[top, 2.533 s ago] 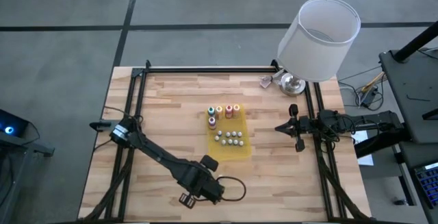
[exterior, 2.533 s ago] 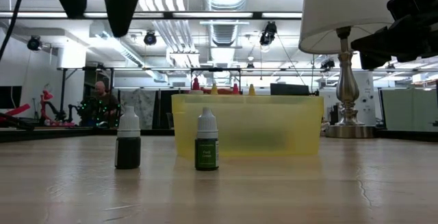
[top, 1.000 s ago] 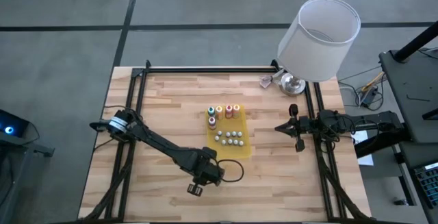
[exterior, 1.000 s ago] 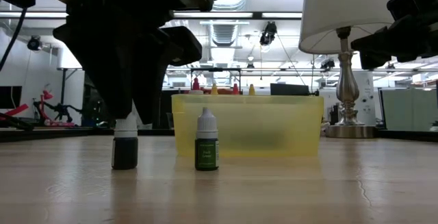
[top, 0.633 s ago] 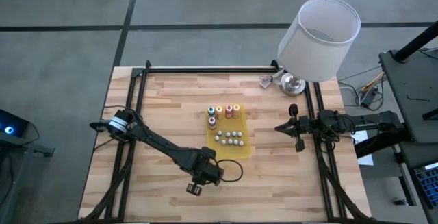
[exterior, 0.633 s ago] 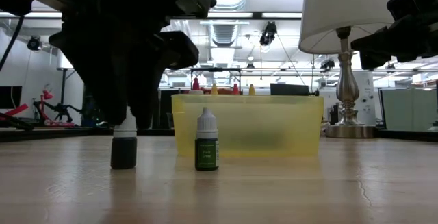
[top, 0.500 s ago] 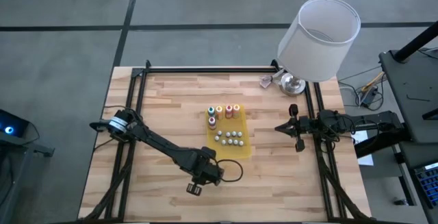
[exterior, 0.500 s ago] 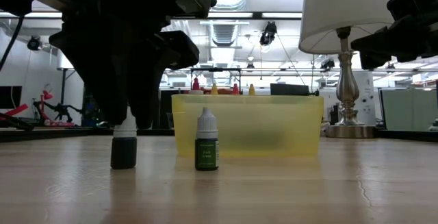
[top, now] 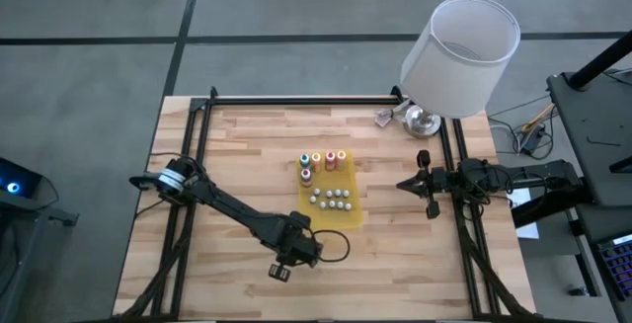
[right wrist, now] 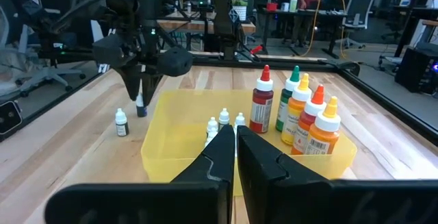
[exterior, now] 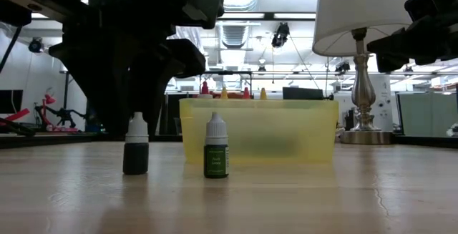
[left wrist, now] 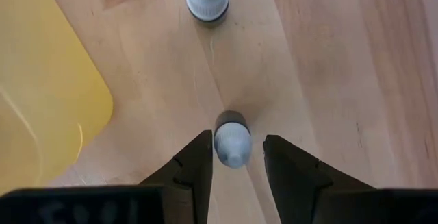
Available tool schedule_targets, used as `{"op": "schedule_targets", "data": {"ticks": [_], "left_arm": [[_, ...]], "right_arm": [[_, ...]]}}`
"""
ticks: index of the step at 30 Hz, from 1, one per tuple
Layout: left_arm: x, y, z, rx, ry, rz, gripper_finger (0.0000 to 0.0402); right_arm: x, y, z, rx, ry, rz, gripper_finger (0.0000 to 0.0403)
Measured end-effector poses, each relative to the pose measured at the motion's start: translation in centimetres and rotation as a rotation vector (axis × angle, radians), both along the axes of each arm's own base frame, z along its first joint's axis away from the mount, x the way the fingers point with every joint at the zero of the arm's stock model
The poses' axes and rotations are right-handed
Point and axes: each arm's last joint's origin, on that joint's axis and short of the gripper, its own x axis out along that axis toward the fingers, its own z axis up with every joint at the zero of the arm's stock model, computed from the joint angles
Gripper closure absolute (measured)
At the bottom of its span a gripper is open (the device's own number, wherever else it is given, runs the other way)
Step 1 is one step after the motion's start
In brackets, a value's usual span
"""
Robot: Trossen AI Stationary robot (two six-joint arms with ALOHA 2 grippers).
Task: Pick & Place food coloring
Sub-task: Put the small blue food coloring bottle into the bin
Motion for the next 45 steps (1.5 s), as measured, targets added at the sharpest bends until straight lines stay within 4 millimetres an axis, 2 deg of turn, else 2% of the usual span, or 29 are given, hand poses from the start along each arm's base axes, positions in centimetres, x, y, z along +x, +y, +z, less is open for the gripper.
{"op": "schedule_targets", "data": {"ticks": [31, 34, 41, 45], "left_arm": [[0.18, 0.02, 0.03, -0.013, -0.013, 0.045, 0.0299], [0.18, 0.03, 0.03, -0.013, -0.013, 0.045, 0.0311], [0.21, 0.06, 0.06, -0.002, -0.019, 0.049, 0.0372], [0.28, 0.04, 0.22, 0.000, -0.024, 0.050, 0.0376]], "right_arm": [[0.00, 0.00, 0.01, 0.000, -0.001, -0.001, 0.0394], [0.00, 0.00, 0.01, 0.000, 0.000, -0.001, 0.0394], [0.00, 0.00, 0.00, 0.000, 0.000, -0.001, 0.0394], [0.00, 0.00, 0.01, 0.000, 0.000, -0.001, 0.0394]]}}
